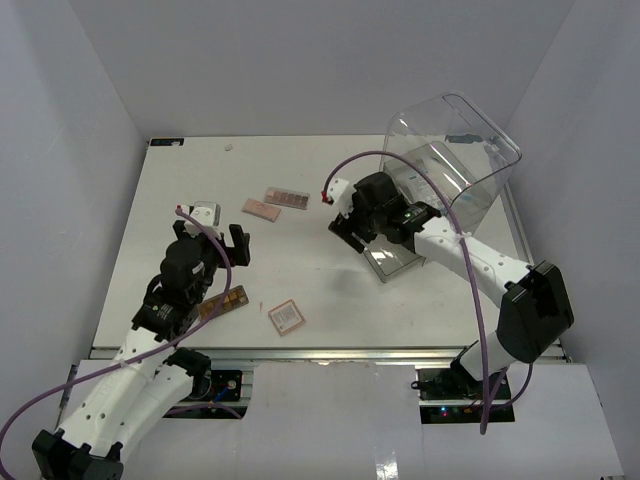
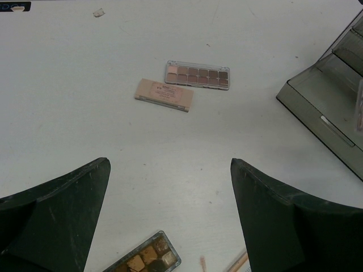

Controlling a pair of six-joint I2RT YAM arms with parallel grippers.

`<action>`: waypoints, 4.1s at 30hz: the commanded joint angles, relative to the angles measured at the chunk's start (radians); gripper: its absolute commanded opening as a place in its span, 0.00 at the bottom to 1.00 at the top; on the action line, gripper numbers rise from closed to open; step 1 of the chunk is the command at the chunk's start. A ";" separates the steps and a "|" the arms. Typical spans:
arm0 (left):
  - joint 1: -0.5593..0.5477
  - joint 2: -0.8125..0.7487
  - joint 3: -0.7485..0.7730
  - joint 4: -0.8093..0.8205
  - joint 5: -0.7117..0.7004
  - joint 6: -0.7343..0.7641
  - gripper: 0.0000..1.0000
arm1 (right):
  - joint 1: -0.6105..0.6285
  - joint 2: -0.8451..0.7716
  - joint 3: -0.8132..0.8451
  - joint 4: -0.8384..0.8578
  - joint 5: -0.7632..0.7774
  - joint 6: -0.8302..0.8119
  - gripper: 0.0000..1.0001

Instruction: Organize the makeup

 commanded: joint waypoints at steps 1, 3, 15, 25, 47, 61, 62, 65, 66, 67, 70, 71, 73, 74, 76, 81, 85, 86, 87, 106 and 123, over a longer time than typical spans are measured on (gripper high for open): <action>0.003 0.022 0.011 -0.007 0.017 -0.003 0.98 | -0.089 0.071 0.042 0.029 0.175 0.110 0.24; 0.003 0.035 0.012 -0.009 0.027 -0.009 0.98 | -0.102 0.096 0.043 0.062 0.239 0.132 0.24; 0.003 0.083 0.023 -0.027 0.194 -0.119 0.98 | -0.124 0.283 0.124 0.134 0.325 0.188 0.55; 0.002 0.179 -0.017 -0.220 0.332 -0.492 0.98 | -0.132 0.272 0.158 0.098 0.241 0.176 0.82; -0.338 0.539 0.137 -0.600 0.096 -1.044 0.98 | -0.314 -0.268 -0.233 0.035 -0.712 -0.064 0.90; -0.430 0.811 0.255 -0.582 0.057 -1.181 0.98 | -0.433 -0.359 -0.312 0.029 -0.843 -0.049 0.90; -0.431 0.819 0.259 -0.581 0.054 -1.185 0.98 | -0.434 -0.358 -0.313 0.027 -0.849 -0.049 0.90; -0.432 0.857 0.267 -0.576 0.042 -1.208 0.98 | -0.438 -0.358 -0.317 0.022 -0.864 -0.050 0.90; -0.432 0.872 0.262 -0.570 0.044 -1.212 0.98 | -0.440 -0.361 -0.317 0.020 -0.865 -0.051 0.90; -0.433 0.882 0.259 -0.561 0.049 -1.217 0.98 | -0.442 -0.363 -0.318 0.021 -0.866 -0.052 0.90; -0.433 0.913 0.259 -0.549 0.055 -1.214 0.96 | -0.448 -0.367 -0.319 0.022 -0.873 -0.052 0.90; -0.433 0.919 0.267 -0.549 0.049 -1.210 0.93 | -0.449 -0.369 -0.319 0.022 -0.875 -0.052 0.90; -0.435 0.927 0.280 -0.549 0.039 -1.202 0.86 | -0.454 -0.371 -0.320 0.021 -0.881 -0.051 0.90; -0.435 0.925 0.285 -0.549 0.035 -1.199 0.83 | -0.458 -0.373 -0.321 0.021 -0.882 -0.050 0.90; -0.438 0.914 0.291 -0.548 0.027 -1.194 0.72 | -0.462 -0.376 -0.322 0.022 -0.883 -0.050 0.90; -0.454 0.859 0.305 -0.522 0.021 -1.164 0.32 | -0.486 -0.392 -0.322 0.022 -0.892 -0.049 0.90; -0.475 0.823 0.372 -0.460 0.011 -1.073 0.18 | -0.514 -0.431 -0.317 0.022 -0.886 -0.053 0.90; -0.479 0.821 0.406 -0.444 0.013 -1.036 0.17 | -0.524 -0.448 -0.319 0.022 -0.887 -0.057 0.90; -0.481 0.825 0.439 -0.421 0.018 -1.000 0.15 | -0.532 -0.465 -0.321 0.024 -0.891 -0.061 0.90; -0.433 1.517 1.382 -0.339 0.221 -0.766 0.12 | -0.715 -0.792 -0.446 0.151 -0.909 -0.039 0.90; -0.422 1.558 1.291 -0.219 0.429 -0.848 0.94 | -0.720 -0.768 -0.458 0.161 -0.909 -0.036 0.90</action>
